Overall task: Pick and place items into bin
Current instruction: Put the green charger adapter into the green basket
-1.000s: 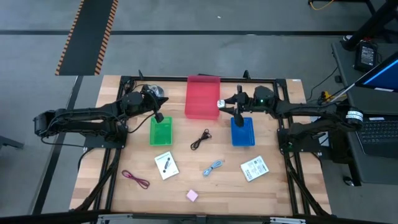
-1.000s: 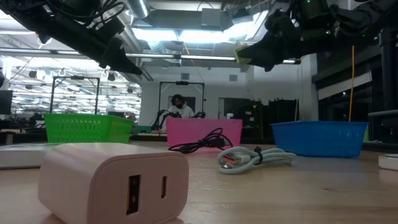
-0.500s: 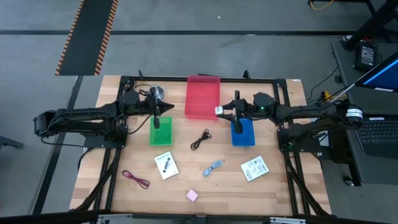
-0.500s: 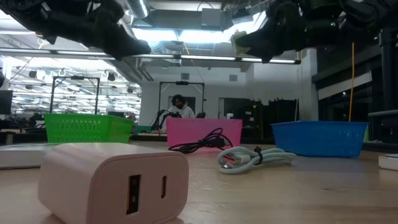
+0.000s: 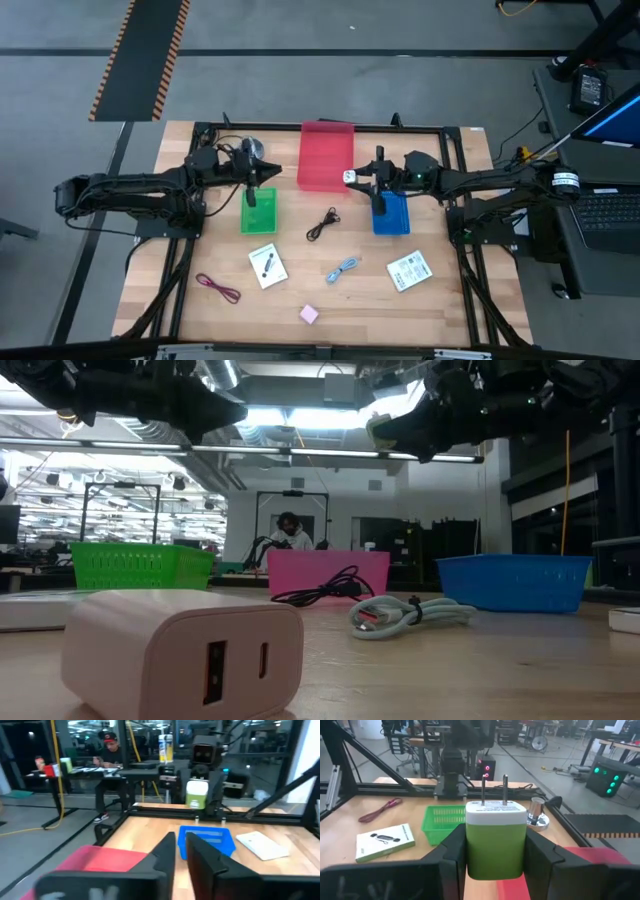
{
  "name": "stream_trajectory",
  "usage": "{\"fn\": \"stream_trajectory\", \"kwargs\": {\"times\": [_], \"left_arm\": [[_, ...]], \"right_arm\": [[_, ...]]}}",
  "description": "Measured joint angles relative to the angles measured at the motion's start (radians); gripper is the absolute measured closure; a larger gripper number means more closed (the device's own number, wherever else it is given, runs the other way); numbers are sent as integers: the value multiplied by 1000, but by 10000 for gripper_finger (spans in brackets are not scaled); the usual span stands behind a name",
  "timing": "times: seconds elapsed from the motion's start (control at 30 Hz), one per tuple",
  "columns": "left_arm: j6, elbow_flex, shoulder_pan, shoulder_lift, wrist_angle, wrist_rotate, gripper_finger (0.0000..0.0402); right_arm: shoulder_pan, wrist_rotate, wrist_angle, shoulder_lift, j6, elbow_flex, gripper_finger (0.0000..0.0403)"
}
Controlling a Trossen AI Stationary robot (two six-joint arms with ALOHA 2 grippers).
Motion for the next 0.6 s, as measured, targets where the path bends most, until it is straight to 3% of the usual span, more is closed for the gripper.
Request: {"fn": "stream_trajectory", "kwargs": {"times": [0.33, 0.6], "left_arm": [[110, 0, -113, 134, 149, -44, 213], [166, 0, -137, 299, 394, -124, 178]], "right_arm": [[0, -1, 46, 48, -13, 32, 281], [3, -11, 23, 149, -41, 131, 281]]}}
